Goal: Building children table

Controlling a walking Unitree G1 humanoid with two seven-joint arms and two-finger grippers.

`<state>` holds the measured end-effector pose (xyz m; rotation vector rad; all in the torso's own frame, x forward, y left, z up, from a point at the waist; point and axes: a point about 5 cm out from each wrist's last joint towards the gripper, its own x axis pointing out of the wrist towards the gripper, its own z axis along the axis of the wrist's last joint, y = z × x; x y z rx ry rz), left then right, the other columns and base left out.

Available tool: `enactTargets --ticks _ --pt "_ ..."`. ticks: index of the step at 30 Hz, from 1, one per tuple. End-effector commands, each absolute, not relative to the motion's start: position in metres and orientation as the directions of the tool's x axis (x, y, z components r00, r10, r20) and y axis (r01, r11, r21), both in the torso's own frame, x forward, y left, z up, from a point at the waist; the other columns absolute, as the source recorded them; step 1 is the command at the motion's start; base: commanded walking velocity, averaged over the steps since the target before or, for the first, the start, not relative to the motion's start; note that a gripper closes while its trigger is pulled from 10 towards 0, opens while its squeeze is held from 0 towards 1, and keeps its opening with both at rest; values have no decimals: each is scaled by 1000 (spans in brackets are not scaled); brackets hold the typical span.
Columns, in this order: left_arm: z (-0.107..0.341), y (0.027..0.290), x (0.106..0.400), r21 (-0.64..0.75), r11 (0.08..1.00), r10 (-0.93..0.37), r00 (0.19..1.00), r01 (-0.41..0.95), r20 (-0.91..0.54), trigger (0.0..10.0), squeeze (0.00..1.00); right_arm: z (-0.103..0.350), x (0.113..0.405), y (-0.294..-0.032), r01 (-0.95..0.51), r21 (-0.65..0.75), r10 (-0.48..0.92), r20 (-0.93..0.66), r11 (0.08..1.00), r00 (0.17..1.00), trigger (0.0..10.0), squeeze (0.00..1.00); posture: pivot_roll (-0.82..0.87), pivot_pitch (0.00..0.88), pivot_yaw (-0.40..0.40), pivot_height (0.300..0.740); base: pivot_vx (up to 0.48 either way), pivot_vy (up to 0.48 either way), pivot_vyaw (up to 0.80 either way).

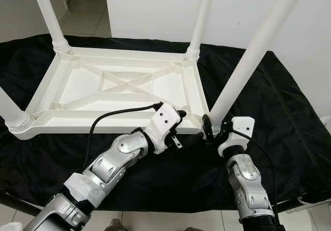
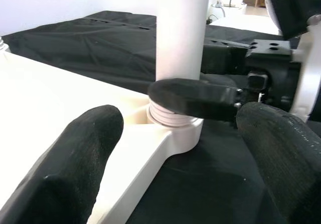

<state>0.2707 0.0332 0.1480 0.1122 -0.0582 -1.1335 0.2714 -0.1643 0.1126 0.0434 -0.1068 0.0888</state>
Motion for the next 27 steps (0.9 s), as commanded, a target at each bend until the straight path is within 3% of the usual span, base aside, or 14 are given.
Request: enactTargets --ticks 1,11,18,19,20,21,27 --pt "143 33 263 124 278 -958 284 953 -31 10000 0 112 272 -176 -121 20 118 118 992 986 10000 0 3 0 -34 740 0 0 0" --pt "136 38 253 94 191 -978 197 977 -68 10000 0 117 299 -176 -387 -113 396 63 915 916 10000 0 15 0 -30 740 0 0 0" --pt "137 37 251 98 169 -982 177 981 -70 10000 0 117 308 -174 -461 -129 470 43 878 882 9608 0 17 0 -33 740 0 0 0" --pt "137 37 251 100 170 -982 177 980 -68 10000 0 116 310 -173 -482 -130 490 32 866 871 5451 0 17 0 -33 740 0 0 0" --pt "137 36 252 101 173 -981 180 980 -67 10000 0 115 312 -171 -502 -129 509 22 855 860 3922 0 17 0 -34 740 0 0 0" --pt "137 36 253 108 182 -980 189 977 -65 10000 0 111 314 -167 -538 -120 542 0 834 840 0 0 20 0 -36 740 0 0 0" --pt "138 36 255 111 188 -979 196 976 -62 10000 0 106 314 -165 -556 -108 558 -11 824 830 0 0 21 0 -37 740 0 0 0"
